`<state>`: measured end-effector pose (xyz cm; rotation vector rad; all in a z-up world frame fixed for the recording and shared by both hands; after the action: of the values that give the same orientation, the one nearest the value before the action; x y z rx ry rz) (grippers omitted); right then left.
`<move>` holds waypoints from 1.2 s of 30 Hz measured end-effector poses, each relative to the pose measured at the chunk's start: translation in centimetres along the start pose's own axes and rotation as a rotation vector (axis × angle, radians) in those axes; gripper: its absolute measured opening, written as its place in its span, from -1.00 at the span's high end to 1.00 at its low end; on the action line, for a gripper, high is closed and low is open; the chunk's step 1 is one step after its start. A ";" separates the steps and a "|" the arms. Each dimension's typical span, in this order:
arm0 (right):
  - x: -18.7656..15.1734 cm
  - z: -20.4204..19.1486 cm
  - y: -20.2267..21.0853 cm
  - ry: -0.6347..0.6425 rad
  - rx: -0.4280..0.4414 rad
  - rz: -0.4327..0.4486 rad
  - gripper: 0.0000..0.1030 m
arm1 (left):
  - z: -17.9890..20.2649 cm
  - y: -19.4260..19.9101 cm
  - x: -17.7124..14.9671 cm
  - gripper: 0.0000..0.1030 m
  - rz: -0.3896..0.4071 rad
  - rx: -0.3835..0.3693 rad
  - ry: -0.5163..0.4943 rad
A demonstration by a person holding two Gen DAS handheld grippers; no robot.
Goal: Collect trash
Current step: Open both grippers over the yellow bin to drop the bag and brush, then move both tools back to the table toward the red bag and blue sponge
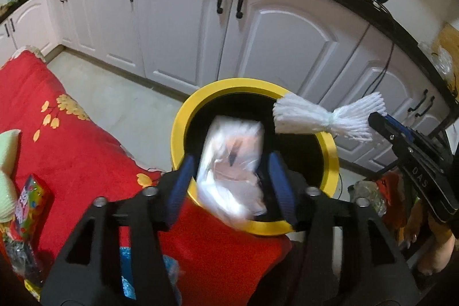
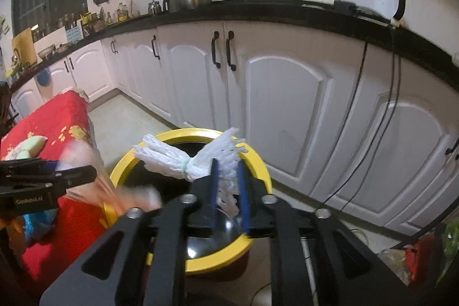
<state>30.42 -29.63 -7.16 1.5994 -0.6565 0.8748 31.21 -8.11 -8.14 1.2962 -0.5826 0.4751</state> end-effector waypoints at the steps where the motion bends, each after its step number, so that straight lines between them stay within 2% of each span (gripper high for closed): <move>1: 0.0 0.0 0.0 -0.003 0.000 0.002 0.28 | -0.1 0.1 0.0 -0.09 0.003 0.004 0.002; 10: -0.1 1.3 2.2 -0.044 -0.031 0.054 -0.12 | -0.9 3.1 0.0 -0.79 0.075 0.012 0.034; 13: 0.1 1.1 3.9 -0.038 -0.030 0.093 -0.30 | -1.1 4.7 0.0 -0.79 0.112 0.015 0.044; 18: 0.5 0.3 6.3 -0.026 -0.017 0.144 -0.48 | -1.4 7.4 -0.1 -0.79 0.168 0.034 0.044; 36: 1.4 -6.4 11.0 0.043 0.103 0.218 -0.63 | -5.0 15.8 -2.7 -0.79 0.310 0.117 0.058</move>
<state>21.21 -25.51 0.72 1.6162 -0.7759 1.1153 19.85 0.17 1.13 1.3034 -0.7198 0.8095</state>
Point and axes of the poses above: each gripper's, at about its wrist camera, not at the fingertips, and y roughly against the way its jaws point, z to its right, x to its top, the point moved 1 cm from there along -y, roughly the way its jaws point, and after that the axes turned 3 degrees about z, right-handed, at the moved point
